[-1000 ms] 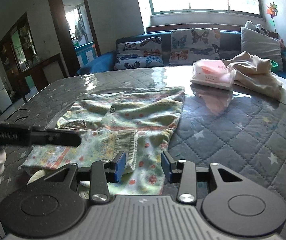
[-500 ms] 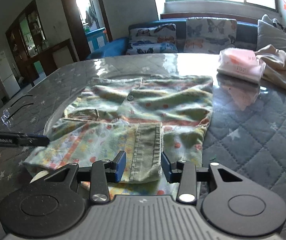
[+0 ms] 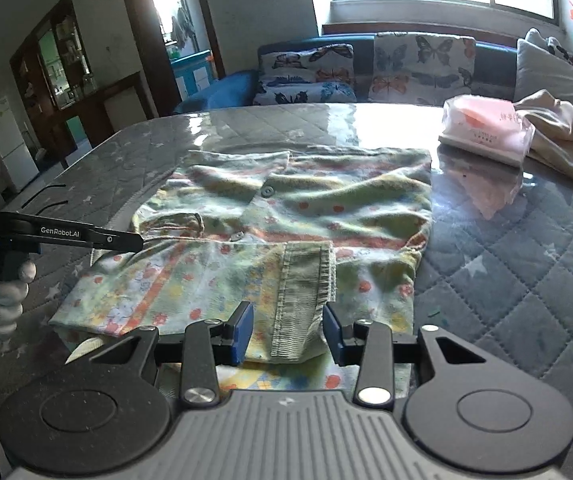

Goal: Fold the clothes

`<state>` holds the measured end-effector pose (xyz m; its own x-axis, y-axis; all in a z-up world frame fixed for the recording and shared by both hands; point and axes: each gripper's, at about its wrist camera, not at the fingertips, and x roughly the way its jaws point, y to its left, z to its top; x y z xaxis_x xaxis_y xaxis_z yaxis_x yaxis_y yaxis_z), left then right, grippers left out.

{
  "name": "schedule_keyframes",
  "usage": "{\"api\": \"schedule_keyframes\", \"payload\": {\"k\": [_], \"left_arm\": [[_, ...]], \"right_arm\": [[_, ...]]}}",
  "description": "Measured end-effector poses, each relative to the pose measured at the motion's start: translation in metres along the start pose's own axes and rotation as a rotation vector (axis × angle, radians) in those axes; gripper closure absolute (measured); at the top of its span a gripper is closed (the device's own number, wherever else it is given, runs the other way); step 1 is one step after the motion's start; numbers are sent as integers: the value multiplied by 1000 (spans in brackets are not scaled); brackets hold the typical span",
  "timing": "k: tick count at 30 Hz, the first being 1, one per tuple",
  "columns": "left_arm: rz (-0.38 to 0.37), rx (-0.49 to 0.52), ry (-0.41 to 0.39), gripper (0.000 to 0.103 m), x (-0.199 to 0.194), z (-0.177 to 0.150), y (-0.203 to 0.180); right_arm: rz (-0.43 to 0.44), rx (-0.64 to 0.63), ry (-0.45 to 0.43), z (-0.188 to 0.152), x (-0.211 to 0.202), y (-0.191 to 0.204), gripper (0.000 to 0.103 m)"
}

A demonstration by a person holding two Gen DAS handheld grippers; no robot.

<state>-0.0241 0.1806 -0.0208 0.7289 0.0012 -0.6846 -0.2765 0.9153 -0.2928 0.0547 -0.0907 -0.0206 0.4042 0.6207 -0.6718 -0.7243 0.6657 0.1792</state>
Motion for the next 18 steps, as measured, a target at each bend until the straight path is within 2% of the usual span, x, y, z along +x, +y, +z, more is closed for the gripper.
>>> {"api": "schedule_keyframes", "payload": {"k": [7,8,10,13,14,16,18], "left_arm": [[7,71,-28,83,-18,-6,-9],[1,78,-30,83,-20,-6,-11],[-15,99,-38,81,-26,-8,-17],[-78,156,-52,75,-37,-14,-30],[-97,176,-48,72,-39,-17,-35],[-136,218,-30,72,-42,-23,-45],[-142,252,-11,72,-39,-30,-52]], "right_arm": [[-17,6,25,-3,5,-4,66],[-20,7,29,-3,6,-5,71],[-26,9,38,-4,7,-6,72],[-45,0,34,-6,6,-5,84],[-51,-3,29,-6,4,-4,99],[-59,-3,14,-3,-1,-3,100],[-65,-3,25,-4,-1,-3,100]]}}
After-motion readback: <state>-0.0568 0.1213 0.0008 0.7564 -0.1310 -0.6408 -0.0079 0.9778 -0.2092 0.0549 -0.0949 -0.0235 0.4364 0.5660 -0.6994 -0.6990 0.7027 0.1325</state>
